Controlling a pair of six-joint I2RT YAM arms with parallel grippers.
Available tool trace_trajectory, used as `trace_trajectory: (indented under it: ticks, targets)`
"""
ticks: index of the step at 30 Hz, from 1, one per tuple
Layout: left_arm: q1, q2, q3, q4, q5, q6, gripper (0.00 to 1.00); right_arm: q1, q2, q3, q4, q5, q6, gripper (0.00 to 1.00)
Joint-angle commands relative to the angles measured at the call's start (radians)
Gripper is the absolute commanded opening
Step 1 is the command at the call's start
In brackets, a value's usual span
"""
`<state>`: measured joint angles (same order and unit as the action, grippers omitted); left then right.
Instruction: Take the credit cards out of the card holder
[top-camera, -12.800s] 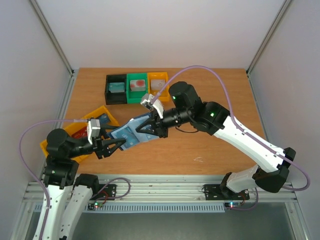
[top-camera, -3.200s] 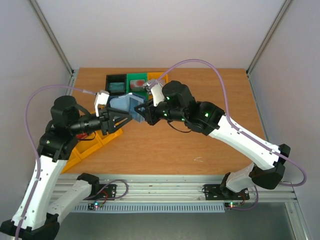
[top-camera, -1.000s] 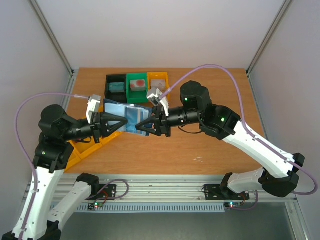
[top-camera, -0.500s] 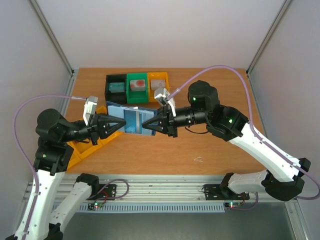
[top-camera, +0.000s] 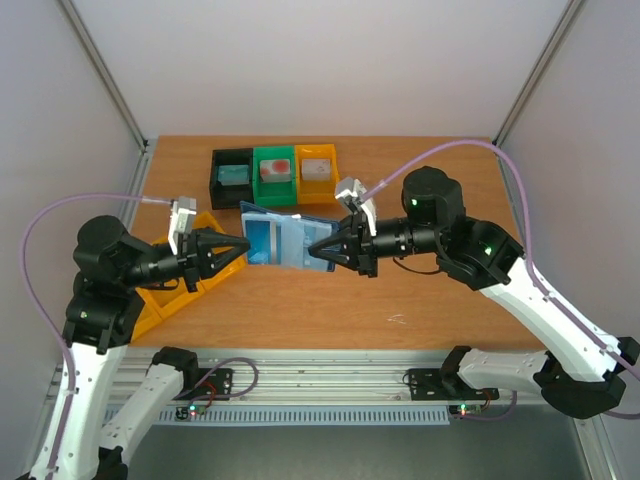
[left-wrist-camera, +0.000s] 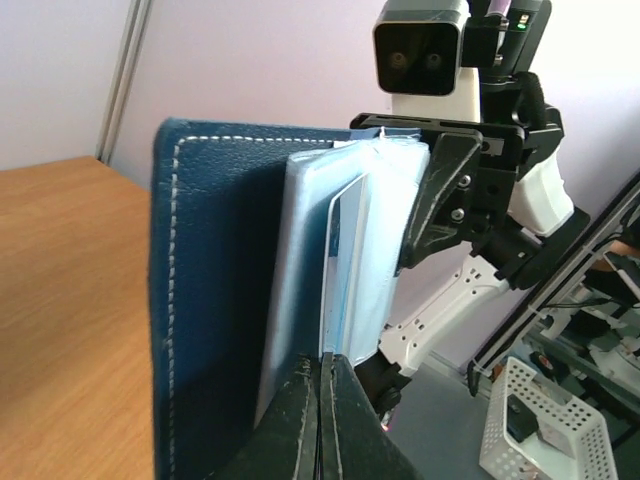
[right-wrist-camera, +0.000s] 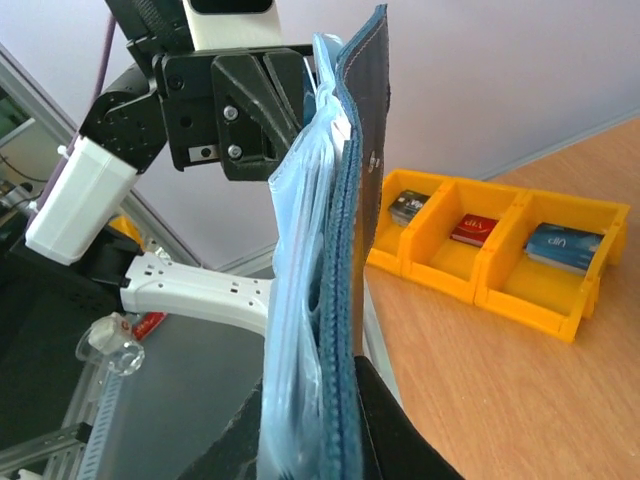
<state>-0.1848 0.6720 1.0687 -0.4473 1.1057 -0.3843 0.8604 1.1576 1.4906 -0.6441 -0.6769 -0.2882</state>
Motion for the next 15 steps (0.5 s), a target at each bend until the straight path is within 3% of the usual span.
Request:
trace_trajectory:
  ticks: [1,3,7,15]
  targets:
    - [0.007,-0.008,0.031,-0.045,-0.051,0.068,0.0,-0.012,-0.045,-0.013,-0.003,0.002,-0.006,0.01]
    - [0.007,-0.011,0.051,-0.095,-0.103,0.111,0.0,-0.02,-0.05,-0.016,-0.019,0.014,-0.008,0.01]
    - [0.007,-0.029,0.098,-0.231,-0.339,0.327,0.0,-0.074,-0.071,-0.05,-0.033,0.062,0.007,0.01]
    - [0.007,-0.069,0.095,-0.434,-0.657,0.876,0.0,-0.185,-0.057,-0.107,-0.029,0.106,0.095,0.01]
